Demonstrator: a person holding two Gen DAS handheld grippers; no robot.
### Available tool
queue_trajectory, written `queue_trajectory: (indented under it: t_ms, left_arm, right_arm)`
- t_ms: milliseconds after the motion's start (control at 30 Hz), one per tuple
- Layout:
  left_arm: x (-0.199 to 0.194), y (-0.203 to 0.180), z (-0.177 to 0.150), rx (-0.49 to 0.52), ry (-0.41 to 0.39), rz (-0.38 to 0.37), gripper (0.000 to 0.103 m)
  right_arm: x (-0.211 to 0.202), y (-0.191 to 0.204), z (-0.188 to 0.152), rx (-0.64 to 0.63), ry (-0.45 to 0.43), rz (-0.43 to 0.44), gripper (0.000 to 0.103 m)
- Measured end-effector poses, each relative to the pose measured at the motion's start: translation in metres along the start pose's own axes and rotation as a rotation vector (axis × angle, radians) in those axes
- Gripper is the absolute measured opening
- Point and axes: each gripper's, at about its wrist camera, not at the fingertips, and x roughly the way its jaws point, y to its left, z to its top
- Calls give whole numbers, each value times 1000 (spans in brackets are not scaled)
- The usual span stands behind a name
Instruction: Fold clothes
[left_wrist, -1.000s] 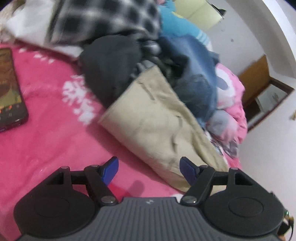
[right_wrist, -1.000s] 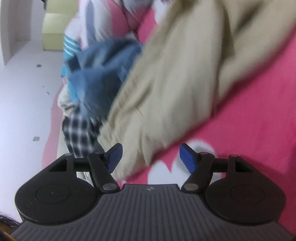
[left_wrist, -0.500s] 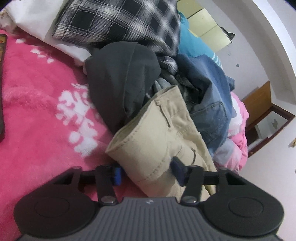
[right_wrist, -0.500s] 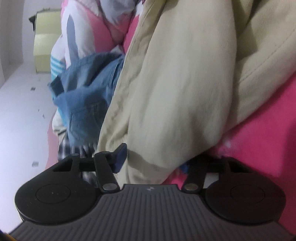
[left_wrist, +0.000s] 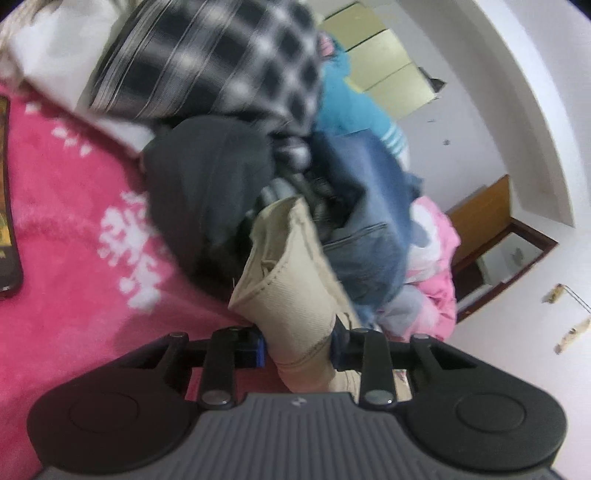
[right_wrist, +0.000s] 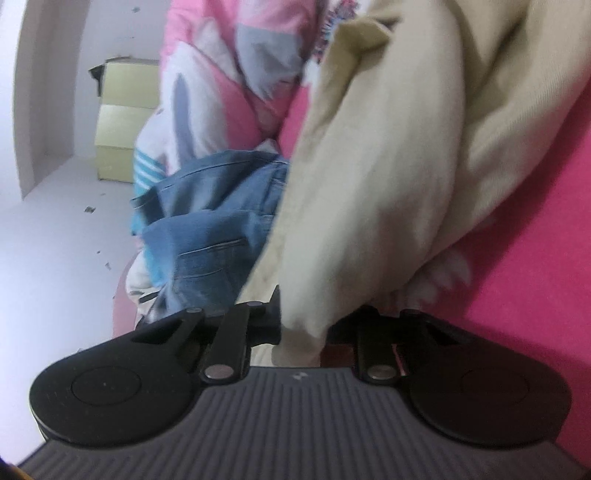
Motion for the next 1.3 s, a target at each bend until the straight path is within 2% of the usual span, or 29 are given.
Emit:
queue_trajectory:
  t_ms: [200,333,400,467,500,567,633,733,800,867,933,1033,1167,1233,1300]
  left_arm:
    - [-46,3,-9,0,35,-15,30]
    - [-76,24,-25,-9,74,47,30]
    - [-78,37,-36,-10,106,93,30]
    - [-74,51,-44,-31,133,101,30]
    - [-73,56,-46,-35,143,102,31]
    - [-72,54,-42,-5,146,86,34]
    - [-72,54,-40,12,151,74,37]
    - [-71,56,-39,23,156,56,43]
    - [-71,53,-42,48,151,48,48]
    - [-71,50,-44,72,145,41,52]
    - [-71,46,-46,100,145,44,55]
    - [-69,42,-45,121,155,48,58]
    - [-68,38,-46,157,166,61,58]
    - [-68,36,-47,177,170,68,59]
    - [-68,34,-47,196,175,74,60]
  right_arm:
    - [-45,9,-20,-20,46,4,15]
    - [-67,0,-45,-28,108,-31,15]
    - [-66,-13,-52,-36,141,-66,16]
    - [-60,-30,-53,-34,170,-124,19]
    - [-61,-34,-52,-31,183,-120,18]
    - [-62,-35,-49,-33,206,-118,24]
    - [-66,-20,-44,-134,241,-164,37]
    - [-79,4,-47,-311,286,-257,49]
    - [-93,19,-53,-432,314,-314,50]
    - [-98,38,-61,-533,354,-336,50]
    - [-97,58,-71,-611,358,-327,50]
    - [-81,89,-83,-759,317,-306,50]
    - [-34,131,-111,-1099,229,-273,50]
    - [-3,145,-129,-1274,224,-235,50]
    - [26,155,-148,-1378,264,-205,50]
